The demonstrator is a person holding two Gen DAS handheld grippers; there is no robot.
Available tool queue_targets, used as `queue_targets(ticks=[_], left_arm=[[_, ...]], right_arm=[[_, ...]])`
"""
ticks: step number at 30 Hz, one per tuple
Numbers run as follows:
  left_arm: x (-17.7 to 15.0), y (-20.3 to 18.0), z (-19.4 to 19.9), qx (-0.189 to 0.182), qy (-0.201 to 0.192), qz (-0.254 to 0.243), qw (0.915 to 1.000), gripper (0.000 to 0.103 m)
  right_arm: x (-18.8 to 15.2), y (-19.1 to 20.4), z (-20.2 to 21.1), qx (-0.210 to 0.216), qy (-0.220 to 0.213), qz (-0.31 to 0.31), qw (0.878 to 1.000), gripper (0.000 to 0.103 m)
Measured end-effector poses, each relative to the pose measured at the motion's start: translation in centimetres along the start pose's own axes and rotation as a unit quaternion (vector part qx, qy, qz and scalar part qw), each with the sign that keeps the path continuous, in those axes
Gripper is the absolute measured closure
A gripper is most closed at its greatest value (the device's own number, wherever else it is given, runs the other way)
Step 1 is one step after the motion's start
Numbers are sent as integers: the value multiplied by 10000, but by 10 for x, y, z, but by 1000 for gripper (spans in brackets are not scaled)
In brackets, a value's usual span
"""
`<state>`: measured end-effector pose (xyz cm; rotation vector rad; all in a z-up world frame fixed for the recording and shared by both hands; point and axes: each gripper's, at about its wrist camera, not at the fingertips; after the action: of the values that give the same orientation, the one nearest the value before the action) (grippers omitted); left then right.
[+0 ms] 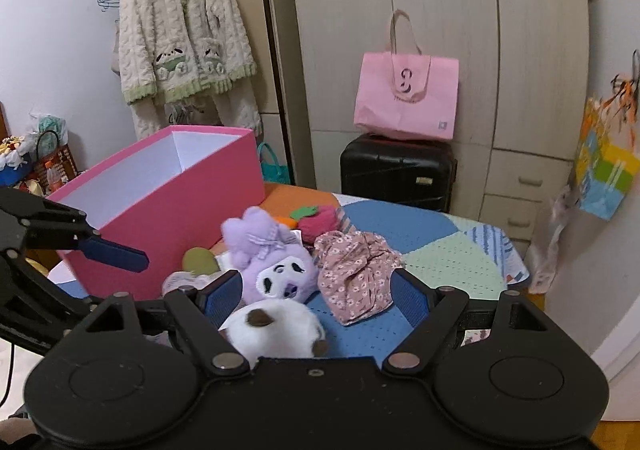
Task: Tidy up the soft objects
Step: 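Reach the left tool to the white mesh puff while the right tool reaches the pink scrunchie, then grasp the white mesh puff with the left gripper while the right gripper grasps the pink scrunchie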
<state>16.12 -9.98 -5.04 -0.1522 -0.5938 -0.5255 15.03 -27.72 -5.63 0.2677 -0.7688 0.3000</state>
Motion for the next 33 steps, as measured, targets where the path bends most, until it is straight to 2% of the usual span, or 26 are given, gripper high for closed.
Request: queue_targets(ticks=[5, 12, 15, 18, 20, 23, 25, 26, 28, 30, 31, 33], left_arm=[[8, 3, -18, 411, -41, -31, 9991, 50], [14, 5, -41, 369, 247, 68, 9990, 54], [13, 7, -50, 298, 378, 225, 9986, 54], [12, 4, -56, 471, 438, 219, 9977, 57], [11, 5, -60, 339, 522, 230, 9978, 62], [11, 8, -64, 296, 546, 340, 9975, 66], [11, 11, -66, 234, 510, 446, 9974, 66], [11, 12, -67, 190, 509, 503, 9973, 66], [10, 16, -70, 66, 548, 723, 9959, 63], [8, 17, -73, 56, 496, 814, 9954, 63], [7, 15, -73, 115, 441, 784, 9959, 63], [4, 13, -73, 192, 369, 781, 9961, 66]], right_arm=[[9, -19, -27, 236, 117, -214, 9994, 18], [21, -37, -60, 405, 162, -328, 9985, 18], [25, -42, -76, 421, 267, -352, 9981, 18], [28, -47, -93, 374, 484, -378, 9974, 18], [27, -50, -102, 356, 602, -429, 9966, 19], [22, -59, -114, 486, 733, -597, 9943, 29], [18, -64, -117, 517, 744, -702, 9934, 44], [17, -65, -117, 514, 709, -732, 9935, 47], [13, -66, -116, 538, 667, -728, 9937, 64], [10, -65, -115, 502, 640, -706, 9942, 77], [8, -64, -113, 431, 600, -675, 9950, 81], [5, -60, -109, 335, 519, -629, 9961, 83]])
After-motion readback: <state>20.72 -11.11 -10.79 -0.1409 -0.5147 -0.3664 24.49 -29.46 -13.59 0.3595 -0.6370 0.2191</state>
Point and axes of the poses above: each gripper's, at about its wrist camera, not at the fingertips, and z roughly against the way its jaws point, y to its left, x to its top, and after that the axes turned 10 degrees about y, right-handed
